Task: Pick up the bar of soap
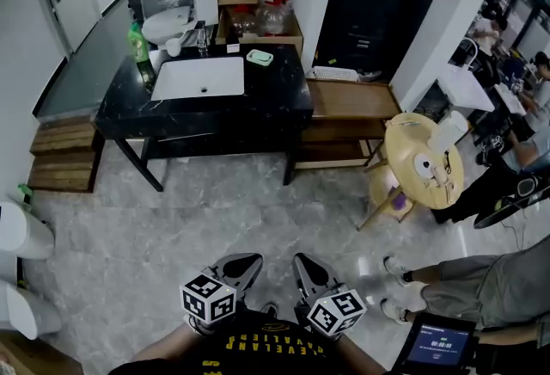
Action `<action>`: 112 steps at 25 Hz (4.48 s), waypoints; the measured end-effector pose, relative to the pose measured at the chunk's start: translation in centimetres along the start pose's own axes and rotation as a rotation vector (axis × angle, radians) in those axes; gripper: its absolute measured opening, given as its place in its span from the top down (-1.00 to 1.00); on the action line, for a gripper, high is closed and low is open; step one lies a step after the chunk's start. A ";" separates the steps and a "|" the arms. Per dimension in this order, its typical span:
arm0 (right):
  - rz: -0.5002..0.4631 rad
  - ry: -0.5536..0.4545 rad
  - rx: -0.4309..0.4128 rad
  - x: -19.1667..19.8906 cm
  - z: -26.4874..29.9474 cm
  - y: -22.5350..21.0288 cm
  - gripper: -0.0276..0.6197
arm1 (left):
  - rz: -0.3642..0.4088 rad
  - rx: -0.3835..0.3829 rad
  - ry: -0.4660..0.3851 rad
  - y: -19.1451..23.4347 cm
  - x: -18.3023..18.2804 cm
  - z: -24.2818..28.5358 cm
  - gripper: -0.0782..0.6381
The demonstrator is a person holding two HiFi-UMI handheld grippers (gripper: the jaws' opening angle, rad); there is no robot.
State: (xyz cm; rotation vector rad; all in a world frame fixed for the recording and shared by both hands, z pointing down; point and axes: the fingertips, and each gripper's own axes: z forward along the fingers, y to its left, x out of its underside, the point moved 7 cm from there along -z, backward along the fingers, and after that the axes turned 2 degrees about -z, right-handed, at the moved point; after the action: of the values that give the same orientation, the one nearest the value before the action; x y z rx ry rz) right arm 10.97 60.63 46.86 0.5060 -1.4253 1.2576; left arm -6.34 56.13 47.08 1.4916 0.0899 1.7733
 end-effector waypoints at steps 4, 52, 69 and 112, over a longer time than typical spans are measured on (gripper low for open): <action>0.000 -0.004 0.009 -1.4 4.9 -0.3 0.85 | 0.006 0.014 0.002 4.0 -3.4 1.0 0.75; 0.072 0.087 -0.080 -16.1 40.4 -17.6 0.85 | 0.019 -0.065 -0.014 28.6 -27.9 20.2 0.75; 0.123 0.111 -0.138 -18.9 45.4 -23.8 0.85 | -0.006 -0.166 -0.018 30.7 -31.2 25.6 0.75; -0.493 0.440 -0.077 -29.8 73.3 -34.5 0.35 | -0.027 -0.096 -0.046 47.4 -42.9 27.9 0.75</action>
State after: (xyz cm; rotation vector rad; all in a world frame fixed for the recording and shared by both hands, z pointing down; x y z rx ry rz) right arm 16.63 -25.50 47.37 0.4572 -0.9017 0.8449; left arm -7.70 -13.65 46.03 1.4549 0.0013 1.6971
